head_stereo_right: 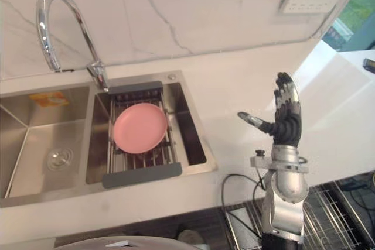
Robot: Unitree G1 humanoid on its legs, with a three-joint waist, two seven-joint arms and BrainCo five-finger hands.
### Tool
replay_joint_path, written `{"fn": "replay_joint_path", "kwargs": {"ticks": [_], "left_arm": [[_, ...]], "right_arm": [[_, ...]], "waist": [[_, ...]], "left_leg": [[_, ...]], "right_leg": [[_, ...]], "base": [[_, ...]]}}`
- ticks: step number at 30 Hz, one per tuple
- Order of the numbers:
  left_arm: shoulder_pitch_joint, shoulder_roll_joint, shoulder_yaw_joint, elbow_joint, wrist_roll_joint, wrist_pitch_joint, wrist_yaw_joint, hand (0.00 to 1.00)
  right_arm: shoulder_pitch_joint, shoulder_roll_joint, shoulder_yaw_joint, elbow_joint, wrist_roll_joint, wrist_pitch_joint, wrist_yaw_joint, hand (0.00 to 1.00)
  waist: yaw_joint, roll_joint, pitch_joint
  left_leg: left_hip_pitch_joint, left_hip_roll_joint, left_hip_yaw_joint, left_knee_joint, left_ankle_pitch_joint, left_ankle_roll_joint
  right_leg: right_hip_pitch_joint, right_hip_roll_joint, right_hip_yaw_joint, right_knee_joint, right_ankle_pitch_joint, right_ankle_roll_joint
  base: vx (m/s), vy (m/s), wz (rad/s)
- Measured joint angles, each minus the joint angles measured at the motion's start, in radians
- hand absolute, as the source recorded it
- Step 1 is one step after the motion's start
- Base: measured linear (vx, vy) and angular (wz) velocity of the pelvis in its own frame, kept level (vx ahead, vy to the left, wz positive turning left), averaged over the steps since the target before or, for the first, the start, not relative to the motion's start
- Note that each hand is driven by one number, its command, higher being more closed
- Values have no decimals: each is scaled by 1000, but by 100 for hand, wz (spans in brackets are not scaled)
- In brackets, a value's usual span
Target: Walk over to the sink, pick up the cup, carry it to the dishwasher, place the cup inside the dishwasher, then close the dishwasher door
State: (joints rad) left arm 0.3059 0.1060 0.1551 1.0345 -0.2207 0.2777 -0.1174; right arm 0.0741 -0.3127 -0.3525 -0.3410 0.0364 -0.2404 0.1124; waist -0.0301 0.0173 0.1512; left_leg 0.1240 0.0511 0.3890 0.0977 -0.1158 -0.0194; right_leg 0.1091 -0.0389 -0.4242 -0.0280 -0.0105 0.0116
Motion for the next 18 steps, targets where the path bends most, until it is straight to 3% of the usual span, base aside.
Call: {"fn": "replay_joint_path", "kwargs": {"ticks": [8,18], "left_arm": [[-8,26,-4,-1,38,-4,-13,0],[-27,56,-11,1,73,12,-28,0]], "right_arm": [[-67,-93,167,2,-205,9,165,0],[-171,-151,327,6,-372,-5,216,0]], "waist": [[22,-23,1],[39,-46,-7]], "left_leg": [[16,4,6,-20,2,6],[17,-7,-3,-51,31,23]], "right_leg": [[34,14,-26,-59,52,-9],[31,12,-28,-60,67,-13]], "base": [[-4,8,-2],[-12,29,2]]}}
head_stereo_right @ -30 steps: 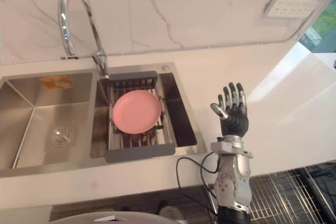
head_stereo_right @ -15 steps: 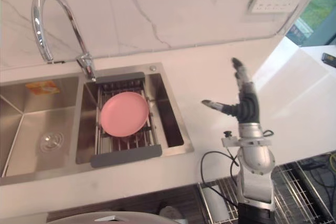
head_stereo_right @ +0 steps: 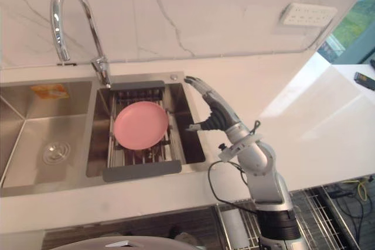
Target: Walk over to the sink, pick up the cup, carry it to the dishwasher, place the cup inside the dishwasher, then close the dishwasher door
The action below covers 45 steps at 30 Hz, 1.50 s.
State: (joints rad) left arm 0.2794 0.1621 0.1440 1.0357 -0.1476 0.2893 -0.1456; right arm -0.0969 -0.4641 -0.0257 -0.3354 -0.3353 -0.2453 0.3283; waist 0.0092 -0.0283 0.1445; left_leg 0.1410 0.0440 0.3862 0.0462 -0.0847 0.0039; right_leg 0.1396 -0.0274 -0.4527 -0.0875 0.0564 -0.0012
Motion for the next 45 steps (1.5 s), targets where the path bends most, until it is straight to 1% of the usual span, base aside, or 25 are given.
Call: {"fn": "replay_joint_path", "kwargs": {"ticks": [2,4,6,10,11,14,19,20,21,24,28,30,33,36,38,40,42,44,45], "left_arm": [[-7,3,-1,0,13,9,0,0],[-16,17,-26,-2,24,21,-2,0],[-18,21,-29,-2,29,26,-9,0],[-20,21,-29,-2,38,34,-13,0],[-21,22,-29,-4,44,36,-13,0],[-21,22,-31,-12,45,36,-16,0],[-20,19,-32,-29,45,41,-22,0],[-20,18,-32,-32,45,42,-22,0],[-18,18,-32,-39,46,43,-22,0],[-17,18,-37,-44,54,45,-23,0],[-18,17,-38,-47,54,53,-32,0],[-18,15,-40,-48,54,53,-34,0],[-17,16,-49,-55,54,53,-34,0],[-13,16,-50,-64,54,53,-34,0],[-13,15,-50,-66,55,53,-34,0],[-13,15,-51,-66,55,54,-34,0],[-13,15,-53,-68,61,55,-35,0],[-10,14,-55,-74,64,54,-35,0],[-11,14,-55,-79,66,54,-34,0]], "right_arm": [[-36,-17,46,6,-34,-8,2,0],[-82,-20,92,46,-72,-31,21,0],[-103,-21,120,70,-99,-39,34,0],[-142,-29,195,121,-170,-66,34,0],[-164,-33,223,161,-186,-68,34,0],[-189,-42,265,270,-236,-70,34,0],[-190,-51,301,347,-293,-79,34,0],[-191,-51,301,358,-301,-78,34,0],[-192,-55,301,377,-306,-77,33,0],[-206,-56,303,429,-346,-74,28,0],[-231,-59,338,482,-413,-56,-18,0],[-231,-58,339,488,-441,-57,-48,0],[-243,-56,342,531,-483,-57,-72,0],[-261,-55,370,569,-520,-61,-89,0],[-263,-54,383,601,-546,-77,-93,0],[-264,-54,387,611,-576,-83,-107,0],[-266,-54,387,637,-579,-86,-128,0],[-279,-54,408,645,-600,-87,-134,0],[-292,-53,423,660,-609,-95,-135,100]], "waist": [[10,-2,-1],[21,-7,-3],[26,-8,-4],[30,-9,-4],[33,-9,-4],[44,-8,-4],[47,-1,-2],[48,0,-2],[48,3,-3],[47,8,-4],[46,14,-1],[48,17,0],[52,20,2],[52,21,2],[55,22,3],[54,24,4],[55,24,4],[59,25,5],[63,25,5]], "left_leg": [[0,-2,-2,-4,7,2],[0,-4,-7,-18,19,4],[0,-5,-11,-24,24,4],[-2,-10,-30,-41,45,6],[-2,-13,-32,-54,54,3],[-2,-17,-41,-69,61,-5],[-10,-19,-60,-69,63,-7],[-9,-19,-60,-69,64,-7],[-7,-19,-62,-68,70,1],[-3,-20,-67,-69,73,0],[-4,-21,-78,-70,73,0],[-4,-22,-83,-70,73,0],[-3,-24,-85,-69,73,-1],[-4,-24,-87,-70,75,-2],[-4,-25,-91,-72,77,-2],[-6,-28,-103,-80,82,-2],[-6,-31,-110,-88,87,-3],[-5,-31,-110,-87,87,-3],[-5,-31,-110,-87,87,-3]], "right_leg": [[0,-1,0,0,4,-3],[-2,-1,-4,0,8,-7],[-2,-1,-8,0,9,-9],[-2,-4,-26,0,10,-11],[-2,-4,-29,0,6,-5],[-3,-5,-37,0,6,-4],[-2,-8,-57,0,3,-1],[-2,-8,-58,0,3,0],[-2,-8,-61,0,3,0],[-1,-8,-67,0,7,-5],[1,-9,-80,0,6,-3],[3,-10,-81,0,5,-3],[6,-12,-84,0,5,-2],[6,-13,-86,0,3,1],[7,-13,-93,0,2,2],[7,-15,-106,0,0,5],[7,-17,-109,0,0,6],[8,-17,-109,0,0,6],[8,-17,-109,0,0,6]], "base": [[-35,37,3],[-56,30,6],[-50,22,9],[-36,29,13],[-45,31,4],[-33,42,8],[24,43,13],[78,49,5],[82,41,5],[73,45,6],[34,42,7],[11,46,7],[-3,48,3],[-2,45,2],[4,48,6],[6,40,15],[10,51,13],[14,49,2],[16,43,0]]}}
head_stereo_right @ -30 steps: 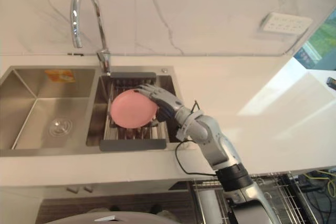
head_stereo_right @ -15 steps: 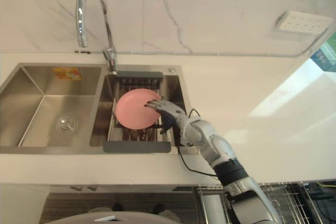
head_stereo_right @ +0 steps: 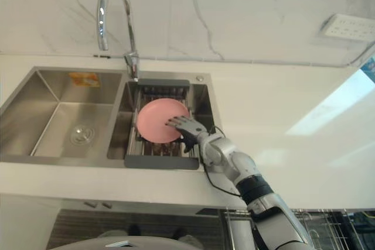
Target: Walk over to the sink, pick up the cup, carry it to the dishwasher, place the cup inside the dishwasher, then close the dishwasher door
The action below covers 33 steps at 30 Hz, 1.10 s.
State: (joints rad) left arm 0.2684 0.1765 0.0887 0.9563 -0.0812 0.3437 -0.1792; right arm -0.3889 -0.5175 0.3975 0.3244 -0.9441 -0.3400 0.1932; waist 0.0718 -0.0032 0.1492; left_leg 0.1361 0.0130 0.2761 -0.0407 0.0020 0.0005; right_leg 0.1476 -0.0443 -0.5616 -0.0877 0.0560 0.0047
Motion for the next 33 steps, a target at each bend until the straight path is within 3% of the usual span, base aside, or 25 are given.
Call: {"fn": "replay_joint_path", "kwargs": {"ticks": [10,14,21,25,33], "left_arm": [[0,-2,0,-4,9,-3,0,0],[0,-2,-1,-5,78,-21,-1,0],[1,-1,-4,-9,86,-33,1,0],[2,1,-5,-11,86,-34,1,0],[19,0,-1,-34,88,-51,1,0]], "right_arm": [[-26,0,35,17,-7,-28,-24,100],[-28,1,63,41,-68,-38,-165,100],[-31,2,63,50,-128,-33,-249,100],[-31,2,62,60,-164,-1,-356,100],[-33,0,59,61,-263,-1,-530,100]], "waist": [[14,0,1],[15,-3,2],[16,-7,4],[16,-12,6],[26,-13,7]], "left_leg": [[4,-2,-4,-1,1,2],[4,-2,-5,-2,4,6],[5,-3,-9,-5,8,9],[5,-6,-28,-15,18,8],[7,-6,-30,-15,18,8]], "right_leg": [[6,-1,-4,0,2,-3],[7,-1,-5,0,2,-3],[8,-1,-9,0,2,-2],[11,-2,-27,0,1,-2],[15,-2,-28,0,1,-1]], "base": [[28,44,1],[30,46,1],[21,41,2],[12,37,14],[20,44,1]]}}
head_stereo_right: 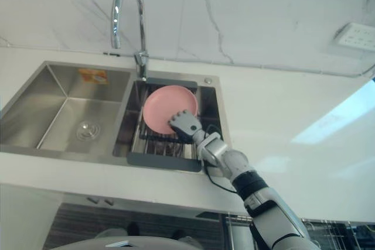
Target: Walk over to the sink, pick up the cup, carry it to the dishwasher, place the cup inside the dishwasher, then close the dishwasher door
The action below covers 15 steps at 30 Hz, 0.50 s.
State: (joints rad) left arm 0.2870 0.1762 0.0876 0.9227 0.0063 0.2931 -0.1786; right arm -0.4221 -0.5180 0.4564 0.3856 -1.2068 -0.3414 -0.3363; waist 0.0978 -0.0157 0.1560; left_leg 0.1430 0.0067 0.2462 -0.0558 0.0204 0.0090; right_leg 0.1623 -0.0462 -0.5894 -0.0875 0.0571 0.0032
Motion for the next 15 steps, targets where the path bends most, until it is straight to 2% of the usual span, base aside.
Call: {"fn": "replay_joint_path", "kwargs": {"ticks": [3,9,12,15], "left_arm": [[1,-2,7,-2,6,-2,-3,0],[5,-7,22,-9,19,-3,-8,0],[19,-14,30,-10,24,-9,-9,0],[22,-19,30,-7,52,-11,-8,0]], "right_arm": [[-23,-1,-14,-17,0,0,-55,100],[-46,-16,-71,-83,4,15,-65,100],[-46,-53,-127,-180,7,16,-66,100],[-39,-129,-231,-296,70,24,-61,100]], "waist": [[-2,0,0],[-7,0,0],[-15,0,0],[-25,1,0]], "left_leg": [[0,0,0,0,0,0],[-1,0,6,0,0,0],[3,3,32,1,-5,-3],[14,8,82,2,-18,4]], "right_leg": [[0,0,1,0,0,0],[-4,0,9,0,0,0],[-14,2,37,0,4,-2],[-26,7,87,0,9,-6]], "base": [[25,44,0],[26,43,-2],[15,24,-25],[35,67,-43]]}}
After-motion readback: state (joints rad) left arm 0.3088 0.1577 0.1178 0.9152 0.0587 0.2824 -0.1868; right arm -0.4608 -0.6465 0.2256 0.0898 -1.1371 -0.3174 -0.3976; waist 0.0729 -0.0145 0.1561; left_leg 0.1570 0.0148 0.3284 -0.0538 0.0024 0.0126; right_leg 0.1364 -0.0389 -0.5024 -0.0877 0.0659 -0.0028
